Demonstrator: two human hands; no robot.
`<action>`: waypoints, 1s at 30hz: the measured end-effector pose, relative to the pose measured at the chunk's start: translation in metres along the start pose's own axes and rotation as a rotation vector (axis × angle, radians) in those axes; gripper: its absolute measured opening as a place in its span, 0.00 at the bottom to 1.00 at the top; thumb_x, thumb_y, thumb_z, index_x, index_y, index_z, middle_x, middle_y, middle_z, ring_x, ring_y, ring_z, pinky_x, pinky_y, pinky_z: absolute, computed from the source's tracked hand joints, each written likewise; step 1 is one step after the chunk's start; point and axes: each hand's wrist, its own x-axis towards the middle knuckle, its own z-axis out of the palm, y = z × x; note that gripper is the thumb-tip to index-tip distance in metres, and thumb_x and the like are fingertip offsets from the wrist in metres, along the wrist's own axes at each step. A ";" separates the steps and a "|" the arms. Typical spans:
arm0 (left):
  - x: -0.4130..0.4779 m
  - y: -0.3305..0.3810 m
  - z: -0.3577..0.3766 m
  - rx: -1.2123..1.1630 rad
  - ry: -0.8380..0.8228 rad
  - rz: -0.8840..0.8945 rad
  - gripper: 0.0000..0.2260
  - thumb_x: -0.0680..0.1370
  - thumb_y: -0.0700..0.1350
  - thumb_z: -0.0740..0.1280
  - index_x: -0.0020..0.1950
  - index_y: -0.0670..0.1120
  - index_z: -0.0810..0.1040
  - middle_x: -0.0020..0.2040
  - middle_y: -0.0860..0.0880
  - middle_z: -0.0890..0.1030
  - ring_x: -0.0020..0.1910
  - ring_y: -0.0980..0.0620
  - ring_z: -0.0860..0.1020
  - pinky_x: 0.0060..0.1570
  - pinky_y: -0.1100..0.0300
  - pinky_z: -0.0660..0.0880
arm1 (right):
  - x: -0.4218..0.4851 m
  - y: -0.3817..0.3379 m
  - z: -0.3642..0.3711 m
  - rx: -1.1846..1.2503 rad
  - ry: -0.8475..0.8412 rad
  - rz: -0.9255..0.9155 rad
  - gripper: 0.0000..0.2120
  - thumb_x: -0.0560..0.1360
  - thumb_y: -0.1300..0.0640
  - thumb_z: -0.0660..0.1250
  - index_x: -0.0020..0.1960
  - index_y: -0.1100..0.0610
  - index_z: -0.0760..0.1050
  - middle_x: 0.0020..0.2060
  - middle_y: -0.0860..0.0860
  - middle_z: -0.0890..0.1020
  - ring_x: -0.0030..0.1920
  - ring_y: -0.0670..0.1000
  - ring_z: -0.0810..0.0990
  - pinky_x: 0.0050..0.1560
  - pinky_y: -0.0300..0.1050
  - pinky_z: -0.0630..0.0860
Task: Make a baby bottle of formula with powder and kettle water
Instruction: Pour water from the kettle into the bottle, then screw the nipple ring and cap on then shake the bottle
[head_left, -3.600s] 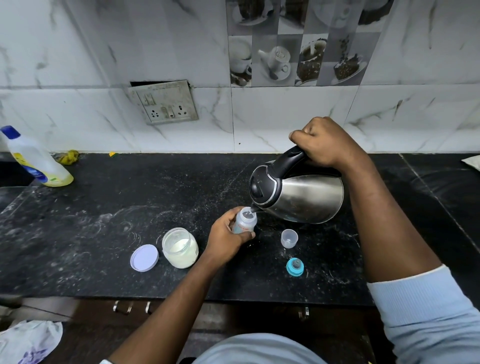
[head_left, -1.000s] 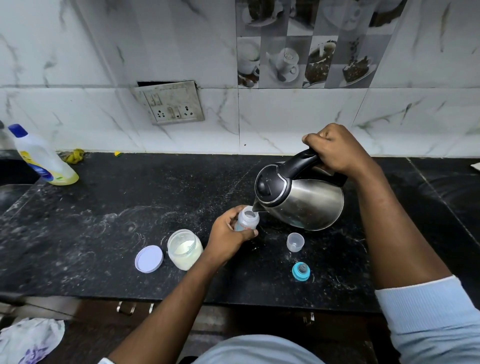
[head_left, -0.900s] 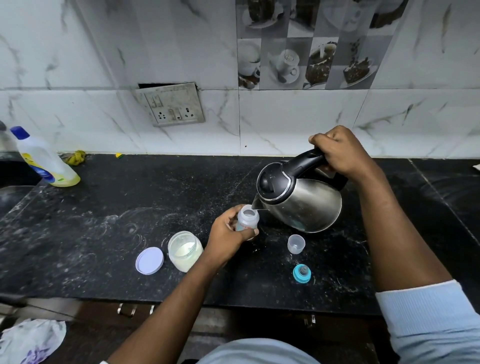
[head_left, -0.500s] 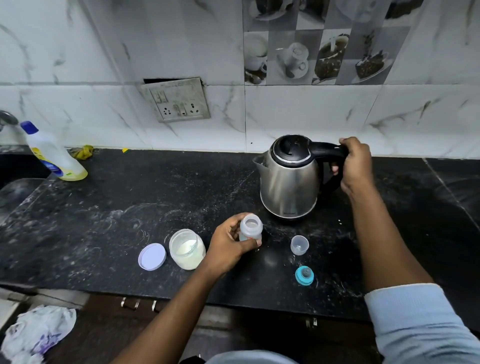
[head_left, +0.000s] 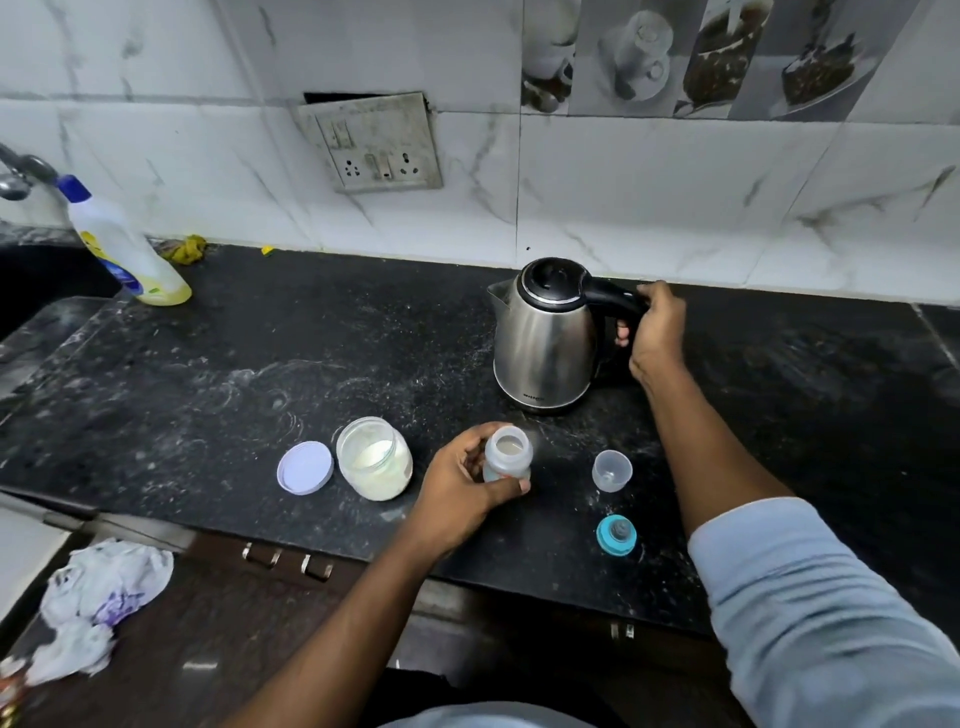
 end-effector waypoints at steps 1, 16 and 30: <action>0.000 -0.002 -0.001 -0.002 0.006 0.003 0.26 0.69 0.26 0.80 0.62 0.45 0.82 0.55 0.51 0.88 0.55 0.56 0.84 0.60 0.62 0.79 | 0.002 0.004 0.001 -0.008 -0.001 0.003 0.13 0.80 0.59 0.58 0.37 0.56 0.71 0.19 0.50 0.69 0.17 0.49 0.65 0.21 0.34 0.57; -0.001 -0.010 0.002 -0.010 0.024 -0.021 0.27 0.69 0.27 0.81 0.64 0.46 0.82 0.57 0.51 0.88 0.56 0.56 0.84 0.61 0.60 0.79 | -0.022 0.005 -0.019 -0.323 0.000 -0.208 0.10 0.82 0.50 0.63 0.45 0.51 0.77 0.40 0.48 0.80 0.39 0.43 0.76 0.45 0.41 0.71; -0.002 -0.007 0.013 -0.007 -0.026 -0.062 0.26 0.69 0.28 0.80 0.61 0.49 0.82 0.54 0.54 0.89 0.54 0.58 0.85 0.58 0.62 0.78 | -0.207 0.091 -0.143 -1.285 -0.231 -0.209 0.21 0.77 0.48 0.72 0.68 0.53 0.74 0.62 0.53 0.77 0.61 0.57 0.75 0.62 0.54 0.74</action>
